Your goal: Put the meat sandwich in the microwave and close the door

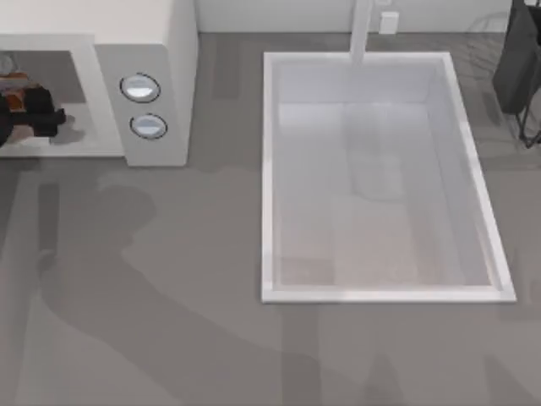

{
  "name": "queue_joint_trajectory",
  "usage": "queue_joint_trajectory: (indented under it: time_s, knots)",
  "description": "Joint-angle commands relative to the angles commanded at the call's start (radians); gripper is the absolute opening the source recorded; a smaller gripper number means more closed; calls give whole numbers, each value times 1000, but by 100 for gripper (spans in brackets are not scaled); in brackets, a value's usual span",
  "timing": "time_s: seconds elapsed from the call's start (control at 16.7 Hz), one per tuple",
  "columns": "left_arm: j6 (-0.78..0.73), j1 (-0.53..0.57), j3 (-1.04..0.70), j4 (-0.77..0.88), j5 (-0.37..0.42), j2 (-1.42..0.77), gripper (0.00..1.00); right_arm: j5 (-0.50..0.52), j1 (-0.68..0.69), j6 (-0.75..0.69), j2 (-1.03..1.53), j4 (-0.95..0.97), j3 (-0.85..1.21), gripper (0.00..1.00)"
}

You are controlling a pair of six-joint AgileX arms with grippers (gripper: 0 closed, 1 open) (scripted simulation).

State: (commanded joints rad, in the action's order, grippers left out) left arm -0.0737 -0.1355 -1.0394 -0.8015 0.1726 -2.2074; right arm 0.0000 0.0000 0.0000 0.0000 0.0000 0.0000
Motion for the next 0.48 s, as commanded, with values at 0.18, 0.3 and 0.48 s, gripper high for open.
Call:
queue_joint_trajectory:
  time_s: [0.18, 0.3, 0.48]
  knots:
    - [6, 10, -200, 76, -12, -108, 0, 0, 0, 0, 0, 0, 0, 100]
    - [10, 19, -342, 134, -20, -179, 0, 0, 0, 0, 0, 0, 0, 100]
    - [16, 31, -519, 213, -32, -271, 0, 0, 0, 0, 0, 0, 0, 100]
